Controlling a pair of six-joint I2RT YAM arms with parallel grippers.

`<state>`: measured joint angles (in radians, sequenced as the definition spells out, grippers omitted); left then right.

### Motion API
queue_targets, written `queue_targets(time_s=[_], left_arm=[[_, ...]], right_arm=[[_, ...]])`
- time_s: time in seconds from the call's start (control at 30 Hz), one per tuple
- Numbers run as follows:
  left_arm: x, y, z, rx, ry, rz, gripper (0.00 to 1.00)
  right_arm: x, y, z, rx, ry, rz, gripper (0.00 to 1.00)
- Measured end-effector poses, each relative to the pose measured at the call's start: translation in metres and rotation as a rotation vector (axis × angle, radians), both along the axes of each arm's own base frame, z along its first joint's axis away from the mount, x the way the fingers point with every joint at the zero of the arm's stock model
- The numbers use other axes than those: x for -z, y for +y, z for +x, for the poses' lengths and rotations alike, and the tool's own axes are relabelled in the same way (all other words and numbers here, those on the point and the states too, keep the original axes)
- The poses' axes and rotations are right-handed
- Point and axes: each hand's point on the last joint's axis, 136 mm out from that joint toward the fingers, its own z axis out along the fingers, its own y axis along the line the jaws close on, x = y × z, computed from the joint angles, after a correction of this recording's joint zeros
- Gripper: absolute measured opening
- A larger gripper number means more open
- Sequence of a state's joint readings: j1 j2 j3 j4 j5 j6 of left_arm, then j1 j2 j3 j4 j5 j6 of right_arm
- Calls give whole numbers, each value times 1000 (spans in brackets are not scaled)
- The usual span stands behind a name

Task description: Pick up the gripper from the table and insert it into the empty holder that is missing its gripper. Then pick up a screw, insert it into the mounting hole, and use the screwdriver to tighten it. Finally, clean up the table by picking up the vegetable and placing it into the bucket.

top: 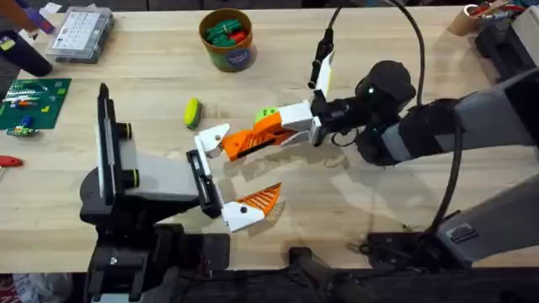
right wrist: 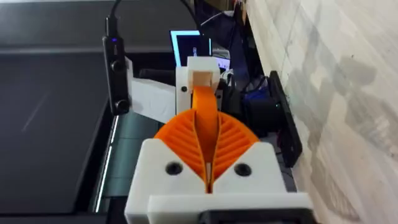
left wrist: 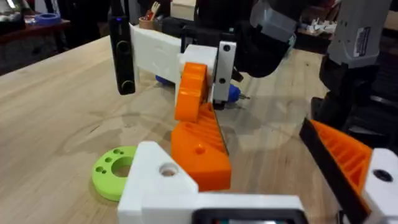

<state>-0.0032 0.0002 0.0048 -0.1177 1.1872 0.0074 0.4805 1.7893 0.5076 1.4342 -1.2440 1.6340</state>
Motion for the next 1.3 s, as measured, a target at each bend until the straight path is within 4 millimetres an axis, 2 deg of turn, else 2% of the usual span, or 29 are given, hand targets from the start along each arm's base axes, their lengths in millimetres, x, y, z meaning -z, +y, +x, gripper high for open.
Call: queue_targets(time_s=[0.33,0.9,1.3], left_arm=[[0,0,0,1,-4,1,988],[0,0,0,1,-6,2,988],[0,0,0,-2,-12,4,988]], right_arm=[[-5,7,-5,-2,-37,20,18],[-5,14,8,89,-39,25,18],[-6,27,3,107,-38,29,17]])
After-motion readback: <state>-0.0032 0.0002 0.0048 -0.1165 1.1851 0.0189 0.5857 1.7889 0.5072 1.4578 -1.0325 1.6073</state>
